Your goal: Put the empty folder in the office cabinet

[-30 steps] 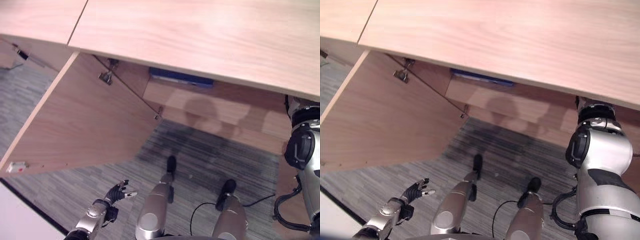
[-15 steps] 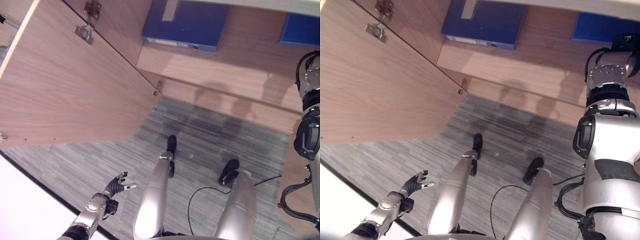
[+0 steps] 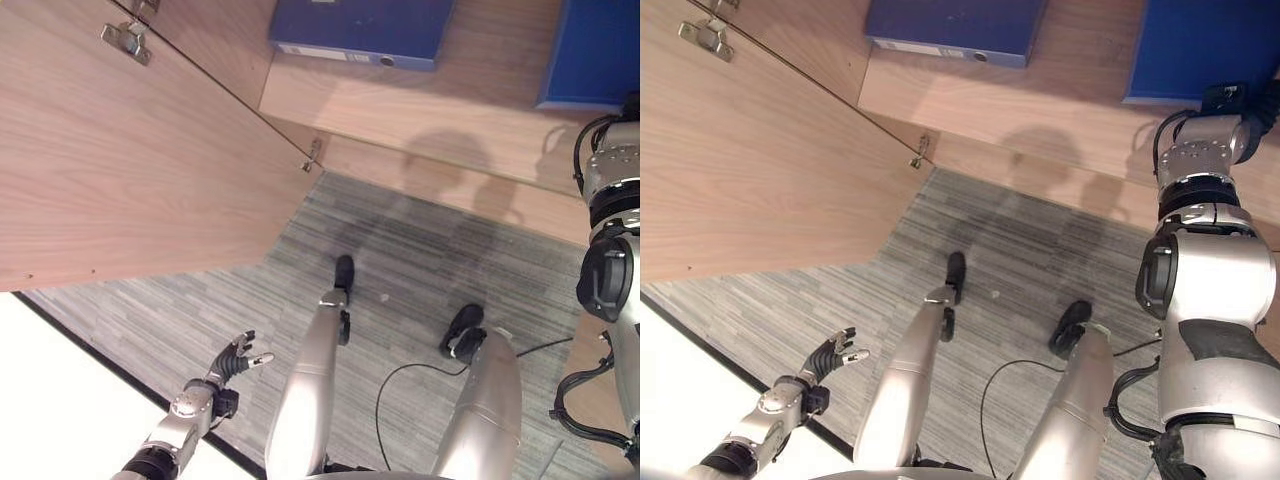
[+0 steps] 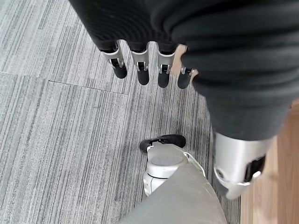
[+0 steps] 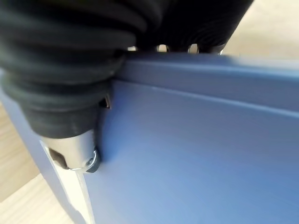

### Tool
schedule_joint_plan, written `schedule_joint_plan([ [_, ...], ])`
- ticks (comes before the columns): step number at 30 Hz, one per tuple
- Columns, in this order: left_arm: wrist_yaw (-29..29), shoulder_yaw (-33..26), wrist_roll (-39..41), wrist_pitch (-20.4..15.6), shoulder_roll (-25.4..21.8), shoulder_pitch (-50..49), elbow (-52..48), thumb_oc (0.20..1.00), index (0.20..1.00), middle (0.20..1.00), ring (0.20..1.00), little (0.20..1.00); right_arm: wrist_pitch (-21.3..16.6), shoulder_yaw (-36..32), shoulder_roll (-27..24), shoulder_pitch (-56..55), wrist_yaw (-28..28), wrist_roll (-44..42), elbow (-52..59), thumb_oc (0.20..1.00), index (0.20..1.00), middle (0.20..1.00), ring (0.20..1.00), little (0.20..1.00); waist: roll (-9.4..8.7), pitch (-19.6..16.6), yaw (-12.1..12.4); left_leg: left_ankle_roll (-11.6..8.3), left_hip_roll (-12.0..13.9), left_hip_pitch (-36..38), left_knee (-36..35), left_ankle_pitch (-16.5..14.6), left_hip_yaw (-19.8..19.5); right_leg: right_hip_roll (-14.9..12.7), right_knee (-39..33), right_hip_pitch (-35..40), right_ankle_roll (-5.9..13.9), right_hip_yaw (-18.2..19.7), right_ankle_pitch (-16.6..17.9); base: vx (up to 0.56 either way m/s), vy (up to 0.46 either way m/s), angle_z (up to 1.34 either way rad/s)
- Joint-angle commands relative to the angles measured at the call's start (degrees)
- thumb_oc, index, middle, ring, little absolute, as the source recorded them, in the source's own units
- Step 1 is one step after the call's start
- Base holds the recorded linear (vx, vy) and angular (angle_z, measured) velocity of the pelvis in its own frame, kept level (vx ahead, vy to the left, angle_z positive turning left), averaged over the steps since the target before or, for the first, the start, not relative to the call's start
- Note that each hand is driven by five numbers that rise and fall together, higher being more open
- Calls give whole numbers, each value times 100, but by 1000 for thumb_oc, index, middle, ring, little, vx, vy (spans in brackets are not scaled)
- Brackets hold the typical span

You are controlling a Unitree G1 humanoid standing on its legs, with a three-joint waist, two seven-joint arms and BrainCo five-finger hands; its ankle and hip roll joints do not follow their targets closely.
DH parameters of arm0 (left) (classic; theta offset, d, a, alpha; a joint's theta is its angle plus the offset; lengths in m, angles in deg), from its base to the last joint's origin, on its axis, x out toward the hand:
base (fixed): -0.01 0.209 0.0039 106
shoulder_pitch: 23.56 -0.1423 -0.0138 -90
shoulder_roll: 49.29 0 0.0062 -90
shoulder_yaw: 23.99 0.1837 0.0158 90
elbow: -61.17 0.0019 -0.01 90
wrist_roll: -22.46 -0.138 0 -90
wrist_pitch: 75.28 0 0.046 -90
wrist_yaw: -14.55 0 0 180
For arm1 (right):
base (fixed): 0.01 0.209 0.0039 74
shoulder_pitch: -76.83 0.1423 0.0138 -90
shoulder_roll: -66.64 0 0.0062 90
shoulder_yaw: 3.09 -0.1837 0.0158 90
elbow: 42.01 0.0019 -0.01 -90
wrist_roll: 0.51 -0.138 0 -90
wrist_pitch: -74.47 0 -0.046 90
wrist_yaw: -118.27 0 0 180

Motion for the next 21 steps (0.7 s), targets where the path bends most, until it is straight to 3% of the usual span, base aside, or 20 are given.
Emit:
schedule_joint_plan([
  [1, -44, -55, 47, -42, -257, -109, 147, 1000, 1000, 1000, 1000, 1000, -79, -40, -111, -252, -16, -29, 205, 200, 200, 200, 200, 200, 63, -32, 76, 235, -154, 53, 693, -1602, -108, 395, -220, 82, 530, 220, -450, 22, -42, 1],
  [10, -27, -37, 54, -53, -423, -146, -26, 1000, 1000, 1000, 1000, 1000, -177, 143, -374, 163, 177, 7, 274, 200, 200, 200, 200, 200, 79, -74, 106, 190, -189, 189, 398, -1501, -137, 379, -278, 137, 561, 205, -457, 5, -7, 0],
  [21, -130, 197, -108, -83, -639, -278, -82, 1000, 1000, 1000, 1000, 1000, -255, 724, -744, 1302, 926, 84, 107, 200, 200, 200, 200, 200, 118, -280, 193, 116, -254, 467, -130, -1318, -156, 316, -448, 266, 605, 172, -432, 16, -2, 3],
])
